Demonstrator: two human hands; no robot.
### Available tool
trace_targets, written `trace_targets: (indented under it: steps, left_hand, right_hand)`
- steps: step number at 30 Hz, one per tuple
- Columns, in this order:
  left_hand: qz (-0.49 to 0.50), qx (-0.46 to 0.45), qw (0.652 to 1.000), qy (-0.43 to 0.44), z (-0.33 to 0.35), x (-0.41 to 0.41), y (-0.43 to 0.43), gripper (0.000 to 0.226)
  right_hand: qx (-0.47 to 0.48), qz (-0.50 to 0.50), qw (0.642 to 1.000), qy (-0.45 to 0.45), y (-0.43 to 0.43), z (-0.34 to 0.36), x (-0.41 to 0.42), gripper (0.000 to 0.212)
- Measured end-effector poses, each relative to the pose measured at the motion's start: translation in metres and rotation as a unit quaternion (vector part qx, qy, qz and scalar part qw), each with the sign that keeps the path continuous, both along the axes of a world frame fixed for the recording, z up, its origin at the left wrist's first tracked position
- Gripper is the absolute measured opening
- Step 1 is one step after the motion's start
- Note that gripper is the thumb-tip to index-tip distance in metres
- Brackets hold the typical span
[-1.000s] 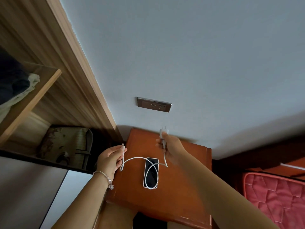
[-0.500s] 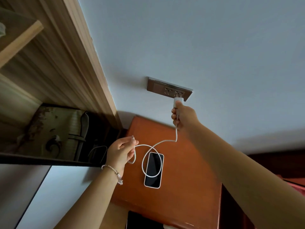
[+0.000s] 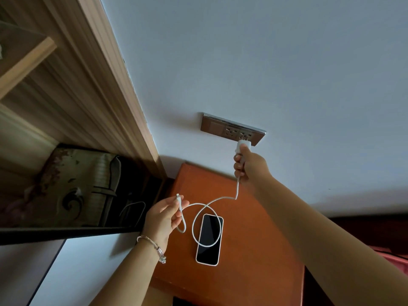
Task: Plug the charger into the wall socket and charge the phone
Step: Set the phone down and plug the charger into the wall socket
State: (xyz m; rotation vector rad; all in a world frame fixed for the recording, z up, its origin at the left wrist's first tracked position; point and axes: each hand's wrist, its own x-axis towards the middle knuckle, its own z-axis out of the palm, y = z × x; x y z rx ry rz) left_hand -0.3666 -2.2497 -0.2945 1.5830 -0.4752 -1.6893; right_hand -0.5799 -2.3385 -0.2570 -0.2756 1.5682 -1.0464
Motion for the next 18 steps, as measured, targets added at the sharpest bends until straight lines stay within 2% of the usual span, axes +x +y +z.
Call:
trace_targets:
  steps: [5,11,18]
  left_hand:
    - [-0.004,0.001,1.0,-0.004,0.001,0.0,-0.003,0.015]
    - [0.002,0.002,1.0,-0.012,0.006,0.005,-0.004,0.015]
    - [-0.003,-0.001,1.0,-0.024,0.009,0.009,-0.01,0.013]
  right_hand:
    - [-0.018,0.009,1.0,0.008,0.001,0.003,0.0,0.025]
    - [-0.048,-0.062,0.995,-0.056,0.004,0.005,0.006,0.025]
    - [-0.015,-0.051,0.998,-0.026,0.001,0.012,0.004,0.023]
